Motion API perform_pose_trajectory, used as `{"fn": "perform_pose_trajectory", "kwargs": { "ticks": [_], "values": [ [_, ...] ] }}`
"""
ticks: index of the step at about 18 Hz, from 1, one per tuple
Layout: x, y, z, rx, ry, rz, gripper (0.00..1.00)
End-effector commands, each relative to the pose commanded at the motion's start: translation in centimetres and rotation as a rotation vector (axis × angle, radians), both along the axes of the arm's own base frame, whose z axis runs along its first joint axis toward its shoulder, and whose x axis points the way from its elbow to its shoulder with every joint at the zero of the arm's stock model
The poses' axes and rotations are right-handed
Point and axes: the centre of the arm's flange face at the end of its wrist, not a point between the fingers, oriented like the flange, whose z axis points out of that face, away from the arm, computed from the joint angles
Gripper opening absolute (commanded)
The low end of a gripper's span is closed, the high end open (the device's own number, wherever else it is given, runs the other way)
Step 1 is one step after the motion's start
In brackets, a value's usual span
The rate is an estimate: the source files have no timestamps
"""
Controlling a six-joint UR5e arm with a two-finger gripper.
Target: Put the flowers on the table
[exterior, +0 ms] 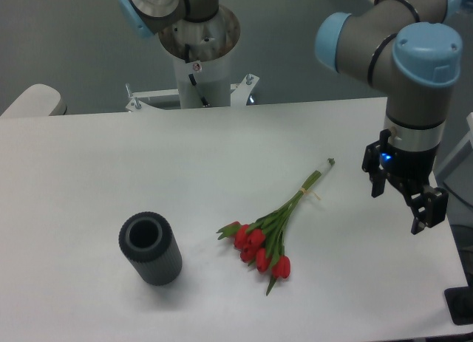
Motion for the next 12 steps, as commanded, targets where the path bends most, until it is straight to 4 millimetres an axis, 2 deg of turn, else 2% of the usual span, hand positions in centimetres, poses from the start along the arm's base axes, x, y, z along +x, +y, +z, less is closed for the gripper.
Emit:
{"fn": "perform_pose_trajectory", "kwargs": {
  "ticks": [12],
  "values": [
    [0.23, 0.01, -0.40, -0.001, -0.003, -0.002, 1.00]
  ]
}}
